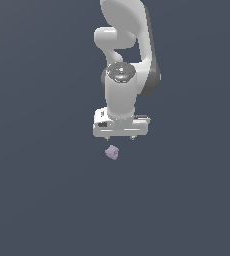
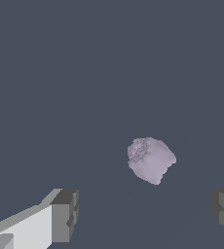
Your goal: Pick up the object and move it to a goal position.
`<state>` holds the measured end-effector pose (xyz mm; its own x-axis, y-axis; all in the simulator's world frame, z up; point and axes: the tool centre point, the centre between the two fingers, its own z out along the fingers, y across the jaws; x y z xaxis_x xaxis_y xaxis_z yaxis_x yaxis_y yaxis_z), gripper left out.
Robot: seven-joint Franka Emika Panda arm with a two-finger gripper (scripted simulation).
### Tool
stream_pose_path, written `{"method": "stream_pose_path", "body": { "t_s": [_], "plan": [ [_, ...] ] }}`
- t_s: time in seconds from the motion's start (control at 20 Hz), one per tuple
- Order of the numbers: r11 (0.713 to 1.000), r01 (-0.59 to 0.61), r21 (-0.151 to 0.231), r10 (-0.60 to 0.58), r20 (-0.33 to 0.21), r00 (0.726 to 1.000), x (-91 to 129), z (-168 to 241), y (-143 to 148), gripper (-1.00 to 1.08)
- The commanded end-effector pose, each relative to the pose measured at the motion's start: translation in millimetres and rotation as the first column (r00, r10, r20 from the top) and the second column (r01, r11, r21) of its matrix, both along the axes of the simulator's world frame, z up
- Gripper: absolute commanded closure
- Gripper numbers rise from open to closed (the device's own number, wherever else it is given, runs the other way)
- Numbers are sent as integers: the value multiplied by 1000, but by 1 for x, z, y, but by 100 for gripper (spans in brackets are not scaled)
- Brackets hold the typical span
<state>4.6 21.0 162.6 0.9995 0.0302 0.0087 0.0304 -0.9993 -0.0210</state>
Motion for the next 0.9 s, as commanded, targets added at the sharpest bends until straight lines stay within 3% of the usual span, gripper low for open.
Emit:
{"method": "stream_pose_path", "body": {
  "t_s": [0.0,0.85],
  "plan": [
    [1000,0,0,0,0,1000,0,0,0,-92],
    [1000,5,6,-5,30,1000,5,11,12,-92]
  ]
}}
